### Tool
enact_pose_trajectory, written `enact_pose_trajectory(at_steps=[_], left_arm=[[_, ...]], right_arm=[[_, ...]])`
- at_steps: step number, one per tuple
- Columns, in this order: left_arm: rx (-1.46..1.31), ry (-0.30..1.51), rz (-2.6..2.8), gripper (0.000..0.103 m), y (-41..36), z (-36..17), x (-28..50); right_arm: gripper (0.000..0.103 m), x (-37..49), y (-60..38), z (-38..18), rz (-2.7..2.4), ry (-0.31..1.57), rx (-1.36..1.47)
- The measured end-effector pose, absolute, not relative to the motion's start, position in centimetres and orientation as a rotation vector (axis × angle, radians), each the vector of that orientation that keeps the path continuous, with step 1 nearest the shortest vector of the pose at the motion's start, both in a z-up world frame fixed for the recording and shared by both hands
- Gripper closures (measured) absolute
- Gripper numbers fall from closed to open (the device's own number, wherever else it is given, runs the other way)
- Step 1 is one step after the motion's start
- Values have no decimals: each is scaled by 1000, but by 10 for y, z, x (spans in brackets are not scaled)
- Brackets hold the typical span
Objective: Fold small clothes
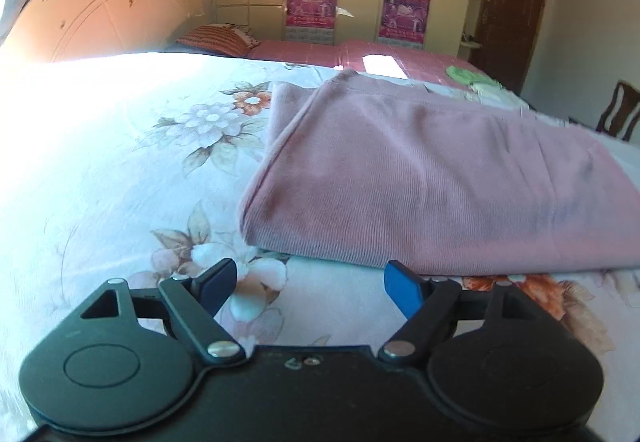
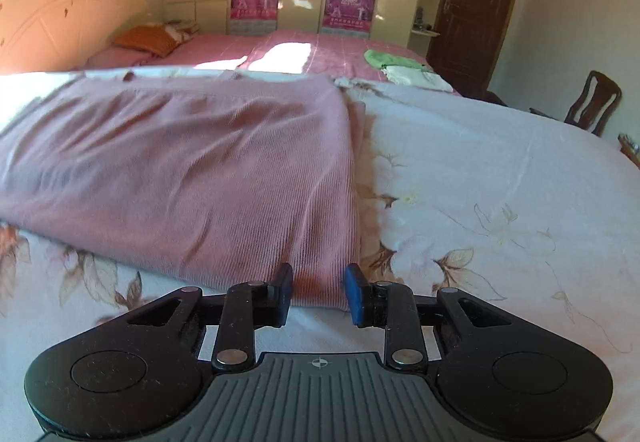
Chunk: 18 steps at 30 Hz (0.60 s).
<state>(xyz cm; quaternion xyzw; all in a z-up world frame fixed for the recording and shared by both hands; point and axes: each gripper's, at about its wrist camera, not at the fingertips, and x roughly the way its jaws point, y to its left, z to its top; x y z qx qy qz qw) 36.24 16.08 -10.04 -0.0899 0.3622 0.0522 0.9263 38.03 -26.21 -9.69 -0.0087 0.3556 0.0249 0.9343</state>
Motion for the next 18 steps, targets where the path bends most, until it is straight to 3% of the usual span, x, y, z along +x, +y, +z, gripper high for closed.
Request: enact_pose_trajectory(at_steps=[3,8,9,10,18], left_arm=[[-529,721,71,26,185,-108,346],[-856,644,89,25,209,-121,355],[-891,640,91,25,213,-123,363],[-904,637,95,25,215,-124,370],[-1010,560,143,25,219,-136,410]], right_arm=[[75,375,-264,-90,64,729,10],[78,371,-251,-83,154,691,107],[99,372,-243,-80,187,679,122],[102,373,-236,-77,196,670,126],[102,403,-198,-69,294,661,179]])
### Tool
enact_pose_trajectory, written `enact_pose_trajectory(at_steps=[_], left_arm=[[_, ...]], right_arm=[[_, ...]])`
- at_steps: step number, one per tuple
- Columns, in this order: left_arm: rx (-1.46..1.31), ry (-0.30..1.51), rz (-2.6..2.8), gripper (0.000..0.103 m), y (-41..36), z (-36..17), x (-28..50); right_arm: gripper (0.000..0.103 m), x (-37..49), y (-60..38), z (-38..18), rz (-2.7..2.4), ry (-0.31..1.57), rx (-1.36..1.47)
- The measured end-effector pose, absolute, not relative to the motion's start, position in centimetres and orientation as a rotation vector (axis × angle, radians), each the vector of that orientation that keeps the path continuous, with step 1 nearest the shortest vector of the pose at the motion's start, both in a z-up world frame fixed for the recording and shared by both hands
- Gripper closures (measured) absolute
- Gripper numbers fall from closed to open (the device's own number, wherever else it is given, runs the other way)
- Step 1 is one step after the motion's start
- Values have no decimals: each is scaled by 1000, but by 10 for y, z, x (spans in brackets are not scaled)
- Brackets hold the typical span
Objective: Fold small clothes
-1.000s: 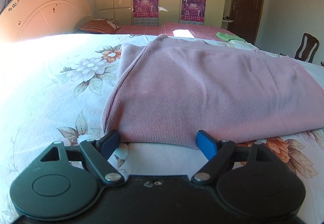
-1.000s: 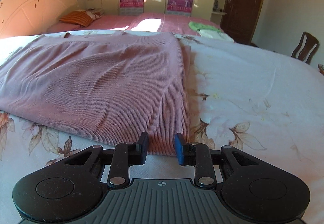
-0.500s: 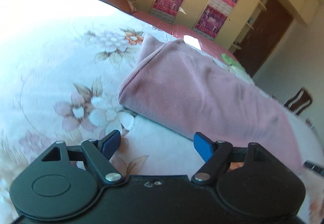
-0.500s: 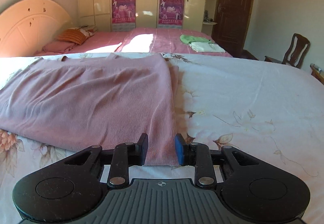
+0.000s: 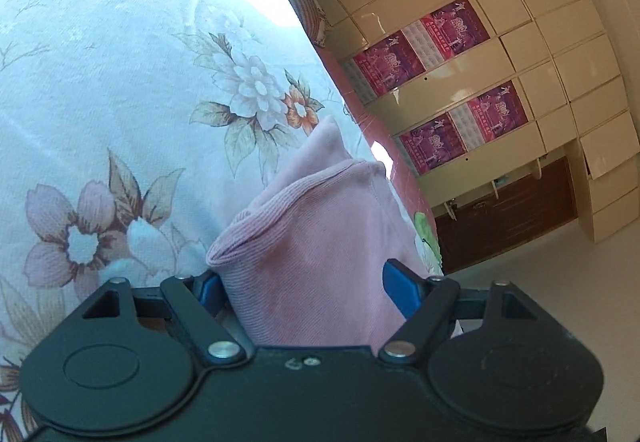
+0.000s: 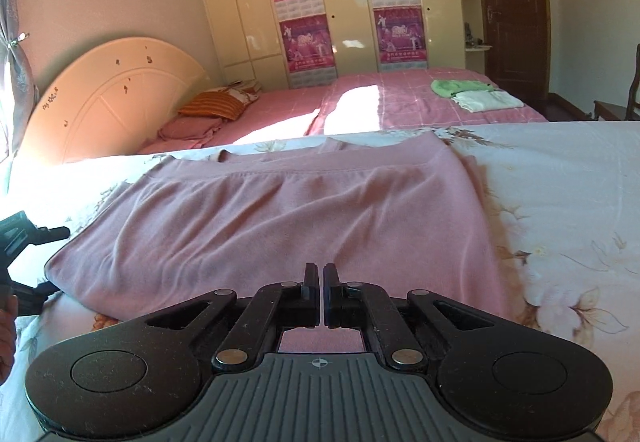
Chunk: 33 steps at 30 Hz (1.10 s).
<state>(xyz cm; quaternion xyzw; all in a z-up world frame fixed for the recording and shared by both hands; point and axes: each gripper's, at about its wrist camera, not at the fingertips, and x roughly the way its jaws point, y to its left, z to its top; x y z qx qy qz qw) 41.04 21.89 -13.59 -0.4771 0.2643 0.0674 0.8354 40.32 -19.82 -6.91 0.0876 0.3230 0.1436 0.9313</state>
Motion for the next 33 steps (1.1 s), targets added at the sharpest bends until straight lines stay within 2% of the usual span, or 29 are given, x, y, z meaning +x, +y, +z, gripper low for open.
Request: enact_pose_trajectory(at_steps=[3,5,8,10,12,15,19,21,26,30,33], left_arm=[[-985,535,152,25,214,-137,421],[-965,525,176,31,210,-137,424],[-919,534,227,60,208,-138,427],[-917,573,229,92,215,-143,429],[-1001,553,192,93,225,-143,423],[-1039,422,102,93,230,-129,402],[-1044,524,151,90,233,-157,407],[-1083,504,140,88,235,-166,406],[-1092,507,125,86,238,-166,409],[-1050,523,125,92,234,-158,413],[-1016,501,101,92,228,-145,410]], right_arm=[[102,421,-189,-72,321,677,200],[102,431,-181,-74,346,689,213],[102,443,-162,-77,387,696,204],[102,450,-149,-78,418,696,198],[102,456,-137,-79,439,694,187],[102,462,-127,-76,471,673,199],[102,476,-111,-90,507,732,169],[102,481,-103,-101,496,784,127],[102,478,-106,-112,517,771,150],[103,479,-105,-116,514,764,150],[103,483,-107,-116,514,775,161]])
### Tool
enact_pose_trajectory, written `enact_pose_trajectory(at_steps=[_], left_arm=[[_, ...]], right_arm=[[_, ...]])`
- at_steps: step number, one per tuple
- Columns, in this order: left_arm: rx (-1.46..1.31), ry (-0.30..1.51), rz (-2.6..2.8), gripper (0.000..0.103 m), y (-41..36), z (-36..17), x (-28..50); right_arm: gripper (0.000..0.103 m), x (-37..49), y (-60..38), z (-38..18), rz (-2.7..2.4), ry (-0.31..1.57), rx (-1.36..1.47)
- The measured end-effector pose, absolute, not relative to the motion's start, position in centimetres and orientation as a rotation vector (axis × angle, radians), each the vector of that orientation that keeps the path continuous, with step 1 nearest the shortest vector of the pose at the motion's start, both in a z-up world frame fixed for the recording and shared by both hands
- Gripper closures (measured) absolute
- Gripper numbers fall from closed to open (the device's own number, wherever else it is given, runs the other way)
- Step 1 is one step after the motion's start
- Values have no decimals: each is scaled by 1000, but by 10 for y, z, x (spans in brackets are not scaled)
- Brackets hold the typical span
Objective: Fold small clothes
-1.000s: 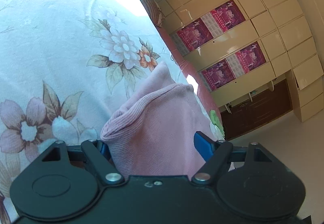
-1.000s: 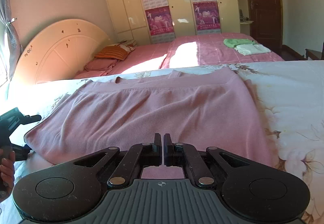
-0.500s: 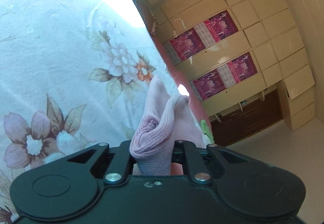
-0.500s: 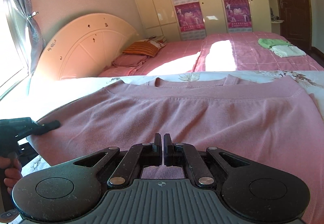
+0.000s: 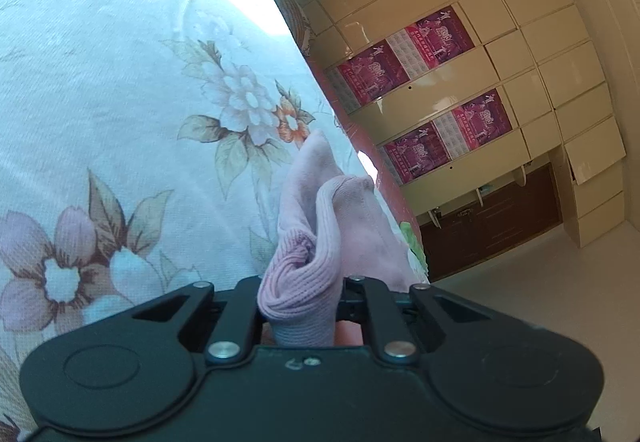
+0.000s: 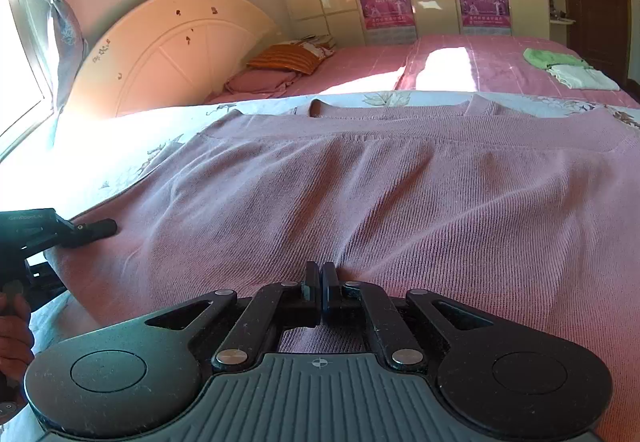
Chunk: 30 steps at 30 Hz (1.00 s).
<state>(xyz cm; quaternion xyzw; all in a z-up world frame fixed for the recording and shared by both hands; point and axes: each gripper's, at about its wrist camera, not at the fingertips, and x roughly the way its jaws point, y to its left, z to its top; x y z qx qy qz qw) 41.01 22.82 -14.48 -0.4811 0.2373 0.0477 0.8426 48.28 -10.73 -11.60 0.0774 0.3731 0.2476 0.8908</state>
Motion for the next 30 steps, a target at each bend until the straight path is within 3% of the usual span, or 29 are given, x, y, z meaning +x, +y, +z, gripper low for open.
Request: enact_pose_trajectory(at_steps=[11,18,25,26,28,29,30], left_arm=[[-816,461,-24,93,187,-85,421],[-555,504,-257,93,69,-39,457],[-400,642,-466,92,-84,-74,494],[-373,679,-504,90,-106,-85,498],[-322,815,-562,75,-138,-105,506],[-299,847,-570,75,-147,-108,503],[-284,803,-579,68,-145,-103,495]], right_arm=[[103,490,-114,-113,522,797,209],[103,473,-208,-90,355,692,502],[103,452,-329,-80,178,659,658],[103,448,-339,-80,182,663,662],[103,441,-354,-80,177,674,668],[103,437,-361,-79,171,681,686],[101,433,-367,-79,173,682,705]])
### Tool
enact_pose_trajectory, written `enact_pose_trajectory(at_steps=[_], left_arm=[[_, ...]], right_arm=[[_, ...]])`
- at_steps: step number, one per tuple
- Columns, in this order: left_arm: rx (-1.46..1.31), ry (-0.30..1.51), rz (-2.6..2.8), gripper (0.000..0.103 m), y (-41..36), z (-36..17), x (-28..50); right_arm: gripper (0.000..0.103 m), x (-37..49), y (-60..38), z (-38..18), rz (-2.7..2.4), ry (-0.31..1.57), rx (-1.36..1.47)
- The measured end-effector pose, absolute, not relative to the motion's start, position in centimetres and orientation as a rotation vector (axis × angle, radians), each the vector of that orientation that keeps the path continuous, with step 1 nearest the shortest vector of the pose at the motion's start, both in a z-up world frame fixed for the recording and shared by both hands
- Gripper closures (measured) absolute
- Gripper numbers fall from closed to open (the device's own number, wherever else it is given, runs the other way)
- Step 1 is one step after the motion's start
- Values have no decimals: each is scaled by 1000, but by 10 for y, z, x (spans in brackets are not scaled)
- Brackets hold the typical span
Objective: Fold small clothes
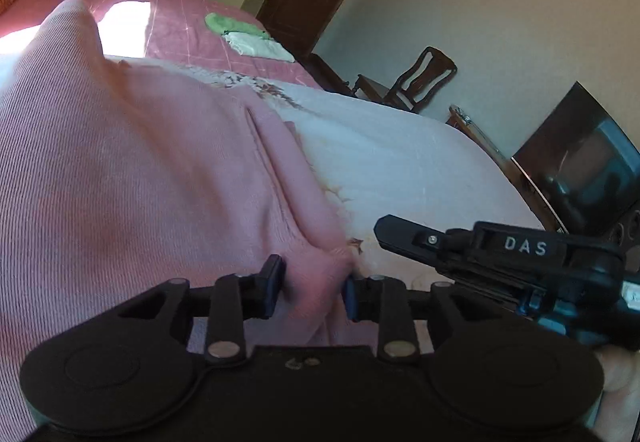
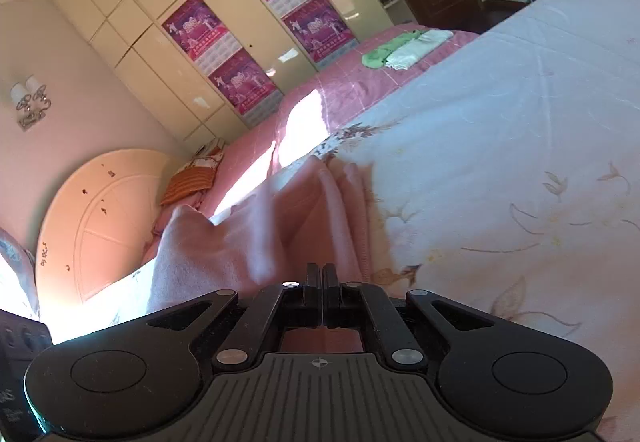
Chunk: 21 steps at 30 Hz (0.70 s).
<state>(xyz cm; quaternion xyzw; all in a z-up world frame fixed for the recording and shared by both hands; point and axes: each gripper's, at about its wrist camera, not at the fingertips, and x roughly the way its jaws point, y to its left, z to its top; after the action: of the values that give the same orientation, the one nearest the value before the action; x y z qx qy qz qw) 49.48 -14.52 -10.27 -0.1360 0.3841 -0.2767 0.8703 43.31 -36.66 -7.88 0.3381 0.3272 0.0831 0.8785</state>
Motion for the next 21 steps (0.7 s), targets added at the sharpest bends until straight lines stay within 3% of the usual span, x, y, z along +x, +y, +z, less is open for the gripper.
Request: enact_pose_trajectory(at_steps=[2,3,5,6,7,9,14,16,21], left_arm=[[-310,729,-578,49,-126,-90,482],[-331,695,-534,42,-107,-83,478],[-346,632,-450,42,-72,-73,474],[-331,614,-389,43,-57,-70,475],[-312,609,-331,44,-43,-70,477],[-311,650,-252,45,-21,-71,489],[-294,769,-216,44,3,-101,512],[-320,786,-219,39,9,-113,515],[-379,772,-216,36,25,-119,506]], right_arm=[[65,427,-372,-74,179,659,714],[32,423,-373,-71,185,634,709],[31,424,-367,-67,235,618,694],[39,427,-361,-66,261,620,673],[55,433,-356,-66,287,629,654],[62,444,-342,-68,318,659,614],[62,480,-313,-95,335,800,526],[62,489,-305,-103,349,846,489],[63,494,-281,-103,359,848,349]])
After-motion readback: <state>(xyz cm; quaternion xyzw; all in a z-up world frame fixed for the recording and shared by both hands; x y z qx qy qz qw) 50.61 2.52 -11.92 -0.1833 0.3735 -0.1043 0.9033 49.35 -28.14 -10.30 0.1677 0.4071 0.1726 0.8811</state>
